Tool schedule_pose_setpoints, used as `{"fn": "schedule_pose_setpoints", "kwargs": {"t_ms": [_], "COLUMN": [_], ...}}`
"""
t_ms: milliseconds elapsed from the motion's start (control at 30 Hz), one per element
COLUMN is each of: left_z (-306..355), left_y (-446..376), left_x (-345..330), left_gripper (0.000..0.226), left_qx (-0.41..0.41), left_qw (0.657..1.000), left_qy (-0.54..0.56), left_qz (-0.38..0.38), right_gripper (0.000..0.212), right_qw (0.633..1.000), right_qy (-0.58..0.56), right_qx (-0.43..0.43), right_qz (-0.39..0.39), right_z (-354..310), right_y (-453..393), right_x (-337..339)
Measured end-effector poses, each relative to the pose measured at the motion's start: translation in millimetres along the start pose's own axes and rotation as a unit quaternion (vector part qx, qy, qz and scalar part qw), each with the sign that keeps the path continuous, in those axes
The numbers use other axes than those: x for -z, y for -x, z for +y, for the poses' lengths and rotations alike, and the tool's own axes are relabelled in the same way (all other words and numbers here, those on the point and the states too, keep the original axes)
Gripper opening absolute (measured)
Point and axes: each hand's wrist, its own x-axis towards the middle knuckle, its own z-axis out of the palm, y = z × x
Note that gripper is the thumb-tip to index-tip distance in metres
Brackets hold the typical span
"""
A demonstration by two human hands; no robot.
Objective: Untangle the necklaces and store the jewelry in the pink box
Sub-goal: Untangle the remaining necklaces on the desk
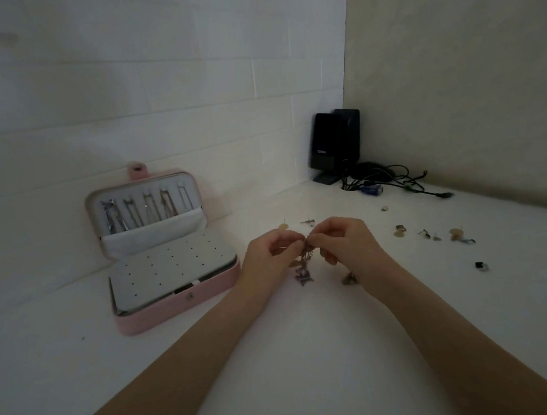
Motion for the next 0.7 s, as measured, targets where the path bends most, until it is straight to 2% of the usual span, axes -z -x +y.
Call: {"fn": "schedule_pose_setpoints", "kwargs": {"t_ms": [133, 400, 533, 700], "left_z": [0.8, 10.9, 11.7, 16.1], "left_y": [4.0, 8.6, 9.1, 6.9], "left_x": [1.3, 5.3, 6.5, 12.3], "left_gripper": [0.014, 0.015, 0.021, 0.030], "left_qx": [-0.002, 0.001, -0.036, -0.081], "left_qw": [1.000, 0.997, 0.998, 0.986], "left_qy": [0.013, 0.076, -0.019, -0.143], "left_qz": [-0.020, 0.032, 0.046, 0.012], "right_gripper": [0.006, 0.011, 0.018, 0.020], "right_qw": [0.999, 0.995, 0.997, 0.997], "right_qy": [-0.026, -0.049, -0.055, -0.053], "right_qx": [0.022, 0.079, 0.052, 0.048], "right_qz": [0.023, 0.032, 0.002, -0.008], "right_z": [4.7, 0.9, 1.6, 0.5], "right_y": [6.8, 12.5, 13.5, 13.3], "right_x": [-2.7, -9.7, -9.8, -9.0]}}
